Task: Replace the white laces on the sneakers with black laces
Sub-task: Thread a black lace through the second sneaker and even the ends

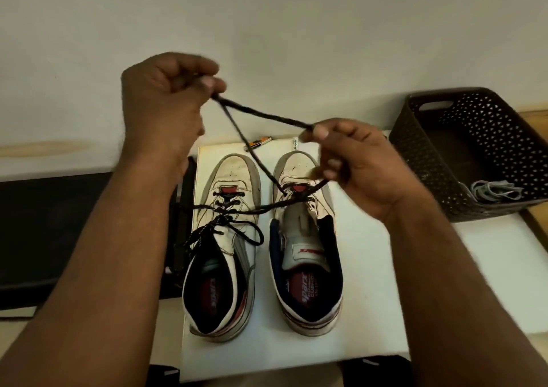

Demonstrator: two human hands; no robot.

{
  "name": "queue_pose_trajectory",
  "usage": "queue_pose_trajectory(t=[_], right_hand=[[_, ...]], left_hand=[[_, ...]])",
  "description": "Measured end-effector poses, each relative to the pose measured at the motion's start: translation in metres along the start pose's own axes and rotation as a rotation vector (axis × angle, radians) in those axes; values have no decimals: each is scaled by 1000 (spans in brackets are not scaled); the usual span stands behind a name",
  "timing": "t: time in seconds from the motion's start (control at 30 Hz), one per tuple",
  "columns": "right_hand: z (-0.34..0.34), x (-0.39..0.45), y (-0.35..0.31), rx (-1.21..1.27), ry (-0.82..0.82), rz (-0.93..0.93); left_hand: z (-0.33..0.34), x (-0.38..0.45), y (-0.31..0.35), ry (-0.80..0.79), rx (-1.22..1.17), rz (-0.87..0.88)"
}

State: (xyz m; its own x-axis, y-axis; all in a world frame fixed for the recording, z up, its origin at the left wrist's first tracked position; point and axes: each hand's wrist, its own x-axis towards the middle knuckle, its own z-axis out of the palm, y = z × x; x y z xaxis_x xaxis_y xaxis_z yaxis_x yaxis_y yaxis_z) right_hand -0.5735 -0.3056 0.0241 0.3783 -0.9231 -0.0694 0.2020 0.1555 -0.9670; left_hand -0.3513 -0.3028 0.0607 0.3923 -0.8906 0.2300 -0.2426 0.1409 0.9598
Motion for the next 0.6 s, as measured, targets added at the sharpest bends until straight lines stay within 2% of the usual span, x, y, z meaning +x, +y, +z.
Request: queue_pose_trajectory(t=[0.07, 0.13, 0.17, 0.2, 0.27, 0.33, 0.37, 0.4, 0.5, 0.53, 0.57, 0.6], right_hand=[[-17, 1, -2, -153, 228, -42], [-22, 1, 0, -322, 299, -51], [-19, 2, 2, -369, 286, -39], [-14, 3, 5, -397, 261, -24], [-1, 6, 11, -441, 222, -11], [3, 8, 13, -461, 214, -20], [2, 8, 12, -474, 206, -12], [-2, 7, 10, -497, 200, 14], [-22, 1, 7, -632, 206, 119], [-26, 0, 8, -673, 213, 138], [-27, 1, 9, -692, 215, 149], [-24, 2, 11, -691, 207, 155]], left_hand=[[-17, 8, -24, 54, 406, -54], [-21, 6, -35, -54, 839, -163], [-15, 3, -35, -120, 841, -206], [-6, -4, -31, -213, 683, -245], [20, -21, -19, -481, 183, -384], [40, -33, -17, -688, -48, -480], [43, -35, -20, -700, -44, -480], [41, -33, -25, -645, 7, -469], [18, -12, -40, -405, 468, -348], [12, -8, -42, -387, 595, -312], [9, -9, -42, -423, 606, -311], [12, -13, -38, -510, 497, -329]])
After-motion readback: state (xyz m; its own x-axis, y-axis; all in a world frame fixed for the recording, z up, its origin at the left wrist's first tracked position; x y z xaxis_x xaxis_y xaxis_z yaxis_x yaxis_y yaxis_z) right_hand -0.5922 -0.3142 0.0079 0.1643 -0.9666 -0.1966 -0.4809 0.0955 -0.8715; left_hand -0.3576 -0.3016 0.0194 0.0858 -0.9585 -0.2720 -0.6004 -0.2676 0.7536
